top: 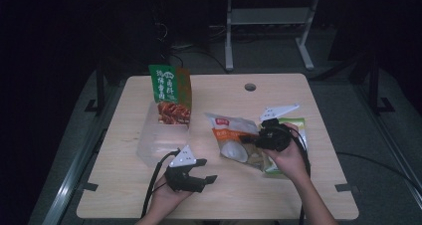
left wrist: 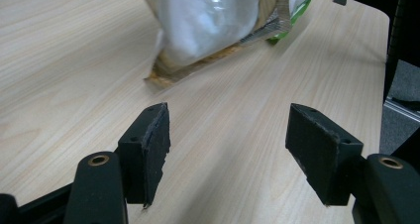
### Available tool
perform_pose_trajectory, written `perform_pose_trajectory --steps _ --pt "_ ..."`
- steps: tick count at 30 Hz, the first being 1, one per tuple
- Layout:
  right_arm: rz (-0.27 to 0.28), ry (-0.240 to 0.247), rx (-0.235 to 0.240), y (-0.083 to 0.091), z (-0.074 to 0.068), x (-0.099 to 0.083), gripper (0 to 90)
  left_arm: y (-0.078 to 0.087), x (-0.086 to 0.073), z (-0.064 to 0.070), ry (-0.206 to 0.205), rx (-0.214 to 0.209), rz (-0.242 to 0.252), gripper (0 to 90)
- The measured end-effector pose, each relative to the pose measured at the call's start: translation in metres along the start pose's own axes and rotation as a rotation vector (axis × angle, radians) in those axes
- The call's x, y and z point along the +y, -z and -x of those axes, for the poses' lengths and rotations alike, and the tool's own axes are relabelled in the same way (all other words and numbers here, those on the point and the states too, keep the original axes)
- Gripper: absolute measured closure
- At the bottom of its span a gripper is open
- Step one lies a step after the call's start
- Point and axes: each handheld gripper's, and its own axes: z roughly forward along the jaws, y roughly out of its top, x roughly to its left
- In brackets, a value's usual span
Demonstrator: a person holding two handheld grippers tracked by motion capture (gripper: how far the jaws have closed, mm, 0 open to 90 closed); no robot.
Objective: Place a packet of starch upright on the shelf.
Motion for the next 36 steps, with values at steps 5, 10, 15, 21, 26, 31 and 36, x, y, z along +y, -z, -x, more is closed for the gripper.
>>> perform_pose_trajectory --steps 5,10,15,21,26,31,36 --pt "-0.004 -0.002 0.013 -0.003 -0.002 0.017 90.0 0.002 0.002 0.001 -0.023 -0.004 0.010 32.3" --pt "-0.008 0.012 0.013 -0.006 -0.004 0.032 90.0 0.004 0.001 0.000 -0.024 -0.003 0.020 31.2" --pt "0.002 0.025 0.014 -0.009 -0.007 0.049 90.0 0.003 0.001 0.001 -0.027 -0.006 0.019 31.1" --pt "0.001 0.038 0.026 -0.014 -0.013 0.070 90.0 0.003 0.002 0.001 -0.030 -0.007 0.019 30.6" --pt "0.001 0.050 0.036 -0.025 -0.018 0.087 90.0 0.003 0.002 0.002 -0.038 -0.011 0.019 30.5" --pt "0.003 0.077 0.062 -0.041 -0.023 0.104 90.0 0.002 0.002 0.004 -0.029 -0.015 0.026 30.6" --pt "0.008 0.087 0.075 -0.058 -0.028 0.119 90.0 0.003 0.001 0.003 -0.036 -0.016 0.019 30.0"
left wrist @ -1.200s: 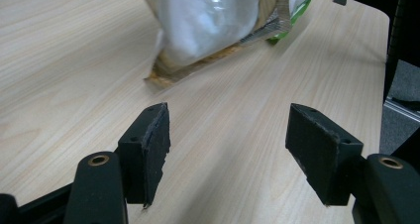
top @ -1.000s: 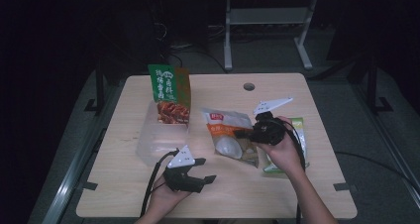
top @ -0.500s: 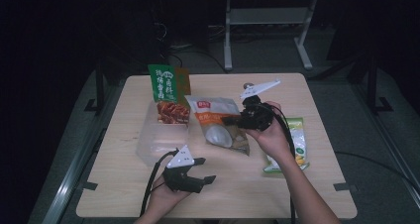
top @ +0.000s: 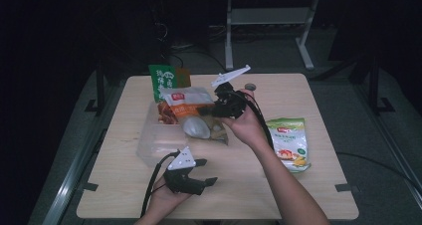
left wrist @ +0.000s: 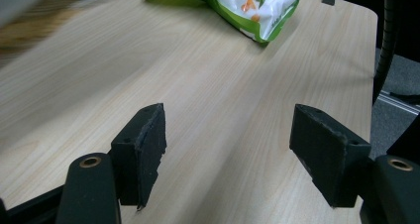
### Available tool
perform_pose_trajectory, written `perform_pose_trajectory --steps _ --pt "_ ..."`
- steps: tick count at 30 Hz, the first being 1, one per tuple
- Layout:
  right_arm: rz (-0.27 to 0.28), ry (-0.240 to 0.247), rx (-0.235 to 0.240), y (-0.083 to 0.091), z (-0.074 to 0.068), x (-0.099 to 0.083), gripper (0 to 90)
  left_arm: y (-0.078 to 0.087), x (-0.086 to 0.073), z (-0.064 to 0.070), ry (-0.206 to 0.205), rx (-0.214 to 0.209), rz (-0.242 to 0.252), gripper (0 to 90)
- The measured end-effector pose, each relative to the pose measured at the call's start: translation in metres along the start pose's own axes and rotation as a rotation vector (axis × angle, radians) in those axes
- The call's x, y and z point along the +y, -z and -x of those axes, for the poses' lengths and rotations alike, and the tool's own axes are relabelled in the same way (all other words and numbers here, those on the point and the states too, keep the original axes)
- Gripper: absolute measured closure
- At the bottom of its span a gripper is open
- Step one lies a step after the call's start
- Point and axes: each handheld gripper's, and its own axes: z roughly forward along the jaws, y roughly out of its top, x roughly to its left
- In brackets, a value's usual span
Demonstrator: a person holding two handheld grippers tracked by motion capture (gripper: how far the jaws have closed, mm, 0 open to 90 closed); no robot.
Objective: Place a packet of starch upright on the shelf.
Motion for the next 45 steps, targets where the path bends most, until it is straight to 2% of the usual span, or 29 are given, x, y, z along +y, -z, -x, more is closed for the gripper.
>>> perform_pose_trajectory --steps 7,9,10,15,16,19,24,32,41,45 --pt "0.004 -0.001 0.017 -0.025 0.001 0.017 90.0 0.001 0.000 -0.001 0.020 0.004 0.020 30.0" --pt "0.003 -0.002 0.020 -0.027 0.002 0.018 90.0 0.002 0.000 -0.001 0.021 0.003 0.019 30.0" --pt "0.002 -0.004 0.026 -0.035 0.003 0.021 90.0 0.002 0.000 -0.002 0.014 0.005 0.013 30.0" --pt "0.008 -0.015 0.033 -0.048 0.004 0.025 90.0 0.001 0.000 -0.002 0.003 0.005 0.005 30.0" --pt "0.015 -0.027 0.038 -0.056 0.005 0.026 90.0 0.001 -0.001 -0.002 -0.005 0.004 -0.001 30.0" --pt "0.017 -0.036 0.042 -0.064 0.007 0.028 90.0 0.001 -0.001 -0.001 0.004 0.001 -0.005 30.0" --pt "0.025 -0.035 0.050 -0.080 0.008 0.029 90.0 0.001 -0.001 -0.003 -0.003 0.004 -0.004 29.6" --pt "0.031 -0.041 0.089 -0.106 0.011 0.027 90.0 0.000 -0.003 -0.002 0.027 -0.005 -0.001 30.1" --pt "0.062 -0.084 0.143 -0.128 0.014 0.024 90.0 0.002 -0.004 -0.001 0.032 -0.014 -0.002 30.0" --pt "0.070 -0.090 0.140 -0.136 0.014 0.020 90.0 0.002 -0.004 -0.001 0.023 -0.013 0.003 30.1"
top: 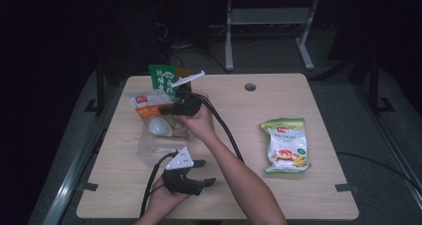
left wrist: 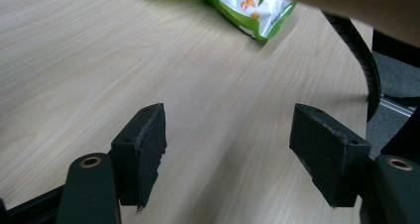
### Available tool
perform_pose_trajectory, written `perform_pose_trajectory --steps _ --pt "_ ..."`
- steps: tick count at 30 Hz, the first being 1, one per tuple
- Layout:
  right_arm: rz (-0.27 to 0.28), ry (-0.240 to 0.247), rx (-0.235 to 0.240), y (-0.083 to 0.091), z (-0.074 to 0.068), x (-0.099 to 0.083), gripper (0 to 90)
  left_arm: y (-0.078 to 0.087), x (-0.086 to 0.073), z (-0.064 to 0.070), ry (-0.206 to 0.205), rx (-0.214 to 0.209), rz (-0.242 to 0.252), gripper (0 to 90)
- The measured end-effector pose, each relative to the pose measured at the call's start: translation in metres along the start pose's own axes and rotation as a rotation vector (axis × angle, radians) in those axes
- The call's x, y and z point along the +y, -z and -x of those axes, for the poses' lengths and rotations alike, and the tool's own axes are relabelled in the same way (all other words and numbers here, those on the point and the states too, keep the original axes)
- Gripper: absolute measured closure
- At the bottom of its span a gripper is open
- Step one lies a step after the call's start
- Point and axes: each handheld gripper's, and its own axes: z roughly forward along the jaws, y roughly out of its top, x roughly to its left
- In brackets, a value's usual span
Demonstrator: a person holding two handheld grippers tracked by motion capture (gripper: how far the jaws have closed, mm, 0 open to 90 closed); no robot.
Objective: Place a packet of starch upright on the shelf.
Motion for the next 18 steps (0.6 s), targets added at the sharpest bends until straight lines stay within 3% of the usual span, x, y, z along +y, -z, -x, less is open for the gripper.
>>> perform_pose_trajectory --steps 9,11,16,18 --pt "0.010 -0.032 -0.011 -0.011 0.005 -0.015 89.7 0.001 0.001 0.000 -0.022 0.001 -0.007 30.1" --pt "-0.011 -0.033 -0.029 -0.011 0.005 -0.018 89.2 0.001 0.001 0.000 -0.017 0.001 -0.005 30.1" --pt "0.003 -0.047 -0.005 -0.003 0.010 -0.024 82.5 0.000 0.001 0.000 -0.017 0.000 -0.005 30.0" --pt "-0.009 -0.040 -0.019 0.002 0.009 -0.023 80.2 0.000 0.001 0.000 -0.016 -0.002 -0.006 30.0"
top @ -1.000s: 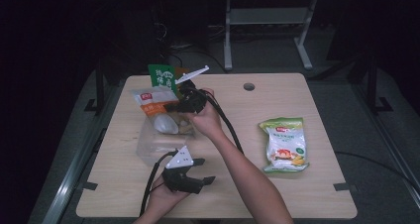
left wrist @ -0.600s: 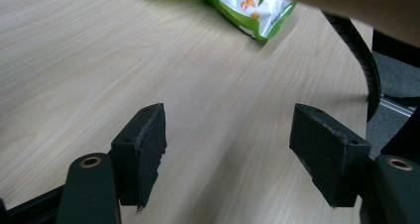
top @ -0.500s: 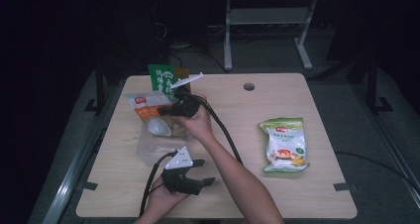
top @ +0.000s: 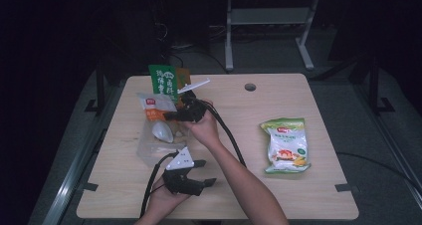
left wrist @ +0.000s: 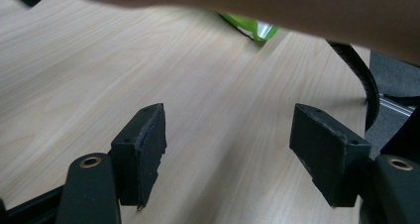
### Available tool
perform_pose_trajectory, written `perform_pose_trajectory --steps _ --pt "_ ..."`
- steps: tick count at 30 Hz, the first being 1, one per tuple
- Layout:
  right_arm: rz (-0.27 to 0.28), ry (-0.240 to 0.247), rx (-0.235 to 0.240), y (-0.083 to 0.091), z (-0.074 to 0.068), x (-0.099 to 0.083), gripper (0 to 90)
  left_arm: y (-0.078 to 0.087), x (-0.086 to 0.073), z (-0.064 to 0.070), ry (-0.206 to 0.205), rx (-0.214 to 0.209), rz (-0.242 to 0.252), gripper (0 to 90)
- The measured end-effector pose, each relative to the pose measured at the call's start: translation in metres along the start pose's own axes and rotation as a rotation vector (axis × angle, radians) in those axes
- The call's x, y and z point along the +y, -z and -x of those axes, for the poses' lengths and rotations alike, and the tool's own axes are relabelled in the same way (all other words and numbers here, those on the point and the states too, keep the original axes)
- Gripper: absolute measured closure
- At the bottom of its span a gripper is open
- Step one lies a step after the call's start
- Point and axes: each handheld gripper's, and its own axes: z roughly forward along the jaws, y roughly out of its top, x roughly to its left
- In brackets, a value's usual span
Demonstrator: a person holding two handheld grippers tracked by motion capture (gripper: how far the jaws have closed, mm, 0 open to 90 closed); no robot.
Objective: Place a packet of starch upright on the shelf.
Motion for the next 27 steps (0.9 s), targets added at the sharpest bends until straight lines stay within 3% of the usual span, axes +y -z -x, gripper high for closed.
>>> perform_pose_trajectory --steps 5,9,13,22,27 --pt "-0.040 0.033 -0.032 0.011 -0.002 -0.002 80.0 -0.002 0.000 0.002 0.012 -0.002 0.002 30.0" --pt "-0.076 0.045 -0.034 0.015 -0.003 -0.005 88.3 -0.004 0.000 0.003 0.010 -0.004 -0.001 30.0" --pt "-0.093 0.059 -0.041 0.015 -0.005 -0.007 89.4 -0.004 0.000 0.002 0.011 -0.004 -0.004 30.0" --pt "-0.103 0.065 -0.047 0.016 -0.003 -0.010 88.8 -0.004 0.000 0.003 0.006 -0.002 -0.010 29.7" --pt "-0.100 0.064 -0.037 0.020 -0.005 -0.009 82.6 -0.004 0.000 0.002 0.010 -0.005 -0.011 29.6"
